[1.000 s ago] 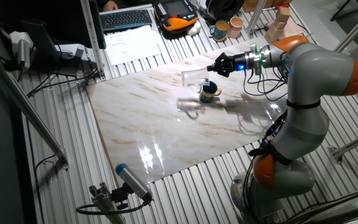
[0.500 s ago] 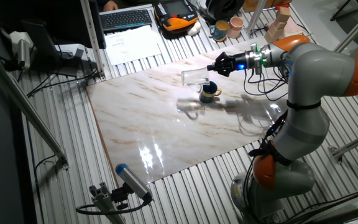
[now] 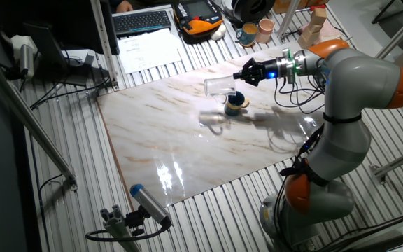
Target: Pour the water from one cup into another empty cup
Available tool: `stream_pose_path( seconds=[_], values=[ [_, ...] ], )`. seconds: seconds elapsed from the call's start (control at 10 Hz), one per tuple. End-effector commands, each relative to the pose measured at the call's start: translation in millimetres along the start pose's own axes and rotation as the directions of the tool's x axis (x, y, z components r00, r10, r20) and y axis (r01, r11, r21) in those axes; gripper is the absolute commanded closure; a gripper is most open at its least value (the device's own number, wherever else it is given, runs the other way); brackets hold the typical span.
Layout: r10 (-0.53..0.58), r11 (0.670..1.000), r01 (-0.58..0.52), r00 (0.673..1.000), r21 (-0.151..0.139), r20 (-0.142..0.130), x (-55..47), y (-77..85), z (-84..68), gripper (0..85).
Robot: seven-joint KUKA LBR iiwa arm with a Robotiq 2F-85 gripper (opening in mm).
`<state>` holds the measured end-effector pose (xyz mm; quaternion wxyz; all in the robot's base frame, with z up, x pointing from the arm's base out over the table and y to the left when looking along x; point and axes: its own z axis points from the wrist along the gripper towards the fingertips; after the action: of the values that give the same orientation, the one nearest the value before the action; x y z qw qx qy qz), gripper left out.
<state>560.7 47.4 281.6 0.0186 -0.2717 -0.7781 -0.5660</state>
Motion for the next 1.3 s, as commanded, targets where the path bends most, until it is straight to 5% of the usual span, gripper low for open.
stream_pose_path(
  seconds=[0.0, 1.2],
  values=[
    [0.002, 1.000, -0.002, 1.000, -0.002, 0.001, -0.2, -0.2, 0.0, 85.0],
    [-0.007, 1.000, 0.007, 1.000, -0.015, -0.002, 0.2, -3.9, -4.3, 85.0]
  ],
)
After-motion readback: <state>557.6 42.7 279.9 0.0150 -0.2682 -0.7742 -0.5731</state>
